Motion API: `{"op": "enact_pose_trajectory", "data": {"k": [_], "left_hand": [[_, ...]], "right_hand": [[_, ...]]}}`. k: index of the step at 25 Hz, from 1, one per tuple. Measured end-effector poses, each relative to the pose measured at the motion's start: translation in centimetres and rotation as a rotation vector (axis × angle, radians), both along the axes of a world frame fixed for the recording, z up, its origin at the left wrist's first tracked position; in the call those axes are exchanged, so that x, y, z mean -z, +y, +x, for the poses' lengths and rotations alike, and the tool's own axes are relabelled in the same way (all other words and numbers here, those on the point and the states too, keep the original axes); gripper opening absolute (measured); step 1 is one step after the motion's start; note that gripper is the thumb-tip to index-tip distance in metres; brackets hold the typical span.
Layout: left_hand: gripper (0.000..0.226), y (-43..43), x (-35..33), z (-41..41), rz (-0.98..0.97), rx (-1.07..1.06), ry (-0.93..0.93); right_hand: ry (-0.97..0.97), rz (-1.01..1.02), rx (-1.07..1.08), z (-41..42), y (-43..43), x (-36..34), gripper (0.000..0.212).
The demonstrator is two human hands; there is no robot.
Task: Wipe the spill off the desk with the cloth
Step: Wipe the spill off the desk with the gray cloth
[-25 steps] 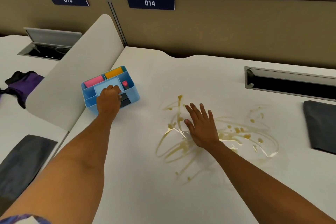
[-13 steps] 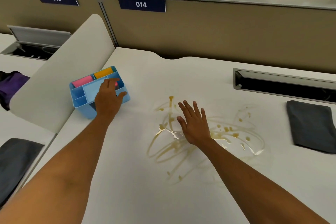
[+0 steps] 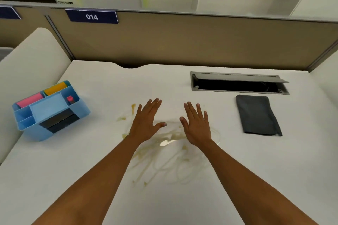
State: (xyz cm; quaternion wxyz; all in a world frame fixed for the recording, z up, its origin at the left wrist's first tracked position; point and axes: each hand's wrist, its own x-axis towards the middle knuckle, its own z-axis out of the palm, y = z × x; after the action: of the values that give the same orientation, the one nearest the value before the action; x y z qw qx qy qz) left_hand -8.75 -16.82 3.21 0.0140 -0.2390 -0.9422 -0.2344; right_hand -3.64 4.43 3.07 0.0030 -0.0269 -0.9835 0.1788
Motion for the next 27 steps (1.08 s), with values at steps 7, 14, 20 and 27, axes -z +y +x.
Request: {"op": "enact_pose_trajectory", "data": {"k": [7,14,20,27], "left_hand": [[0.080,8.4,-0.8,-0.1,-0.019,0.151,-0.056],[0.075,13.6,-0.5,1.1,-0.032,0.244,-0.063],[0.078,15.7,1.2,3.0,-0.084,0.299,-0.111],[0.074,15.5,1.8,4.3,-0.090,0.279,-0.144]], "right_hand": [[-0.076,0.075,0.298,2.4,13.6,0.0,0.058],[-0.249,-0.092,0.455,4.5,20.7,1.4,0.060],[-0.158,-0.023,0.600,3.7,20.6,2.1,0.039],[-0.096,0.114,0.532,3.6,21.8,2.5,0.013]]}}
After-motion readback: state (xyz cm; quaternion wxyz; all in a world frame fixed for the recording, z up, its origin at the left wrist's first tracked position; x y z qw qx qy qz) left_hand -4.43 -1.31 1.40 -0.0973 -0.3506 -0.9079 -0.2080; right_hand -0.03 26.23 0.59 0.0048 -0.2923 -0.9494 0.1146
